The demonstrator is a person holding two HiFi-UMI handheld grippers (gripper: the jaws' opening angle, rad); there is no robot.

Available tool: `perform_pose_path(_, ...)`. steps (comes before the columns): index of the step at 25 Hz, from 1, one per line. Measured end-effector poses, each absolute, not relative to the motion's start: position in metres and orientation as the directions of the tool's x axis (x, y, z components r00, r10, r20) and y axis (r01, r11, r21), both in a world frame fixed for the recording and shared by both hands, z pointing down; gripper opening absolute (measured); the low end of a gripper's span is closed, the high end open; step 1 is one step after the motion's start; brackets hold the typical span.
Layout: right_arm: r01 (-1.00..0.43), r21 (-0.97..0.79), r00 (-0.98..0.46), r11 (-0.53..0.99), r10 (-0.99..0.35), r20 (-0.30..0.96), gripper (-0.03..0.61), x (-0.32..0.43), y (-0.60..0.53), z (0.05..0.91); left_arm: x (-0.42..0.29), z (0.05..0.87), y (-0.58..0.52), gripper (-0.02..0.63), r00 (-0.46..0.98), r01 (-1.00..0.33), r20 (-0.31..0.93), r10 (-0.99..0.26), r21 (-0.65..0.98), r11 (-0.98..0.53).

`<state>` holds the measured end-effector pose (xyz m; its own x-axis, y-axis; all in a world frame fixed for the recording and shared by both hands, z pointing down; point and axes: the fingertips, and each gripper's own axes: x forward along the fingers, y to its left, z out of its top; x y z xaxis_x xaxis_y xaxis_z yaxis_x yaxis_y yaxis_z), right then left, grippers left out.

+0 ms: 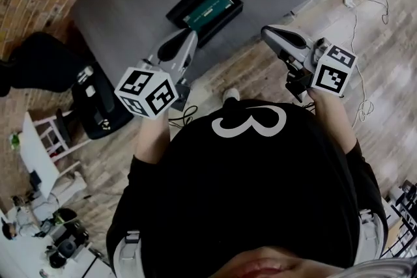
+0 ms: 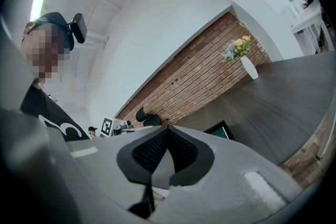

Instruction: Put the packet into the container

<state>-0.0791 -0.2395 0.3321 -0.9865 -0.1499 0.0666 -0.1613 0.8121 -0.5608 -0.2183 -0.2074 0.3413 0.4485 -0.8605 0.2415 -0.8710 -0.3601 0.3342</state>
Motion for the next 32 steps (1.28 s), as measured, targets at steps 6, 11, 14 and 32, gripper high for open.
perform_pose_path(6,-0.129,-0.53,-0.991,0.838,-0.099,0.084,0.002,-0.088,-0.22,0.328,-0.188,0.321,-0.183,0.014,0.482,-0.862,0.208,-0.851,0.284,-0.419)
perform_pose_path(11,-0.111,-0.46,-0.993,0.881,-0.077,0.093,0.002,-0.09,-0.206,0.319,-0.171,0.31,-0.173,0.014,0.496,-0.851,0.168,-0.852,0.291,-0.438)
perform_pose_path(14,-0.08,-0.462,-0.996,0.883,-0.05,0.076,0.002,-0.091,-0.197,0.317,-0.169,0.315,-0.169,0.015,0.469,-0.869,0.18,-0.865,0.269,-0.415)
perform_pose_path(32,-0.063,-0.468,-0.997,0.881,-0.033,0.072,0.002,-0.095,-0.191,0.318,-0.163,0.315,-0.166,0.015,0.478,-0.869,0.193,-0.857,0.246,-0.429)
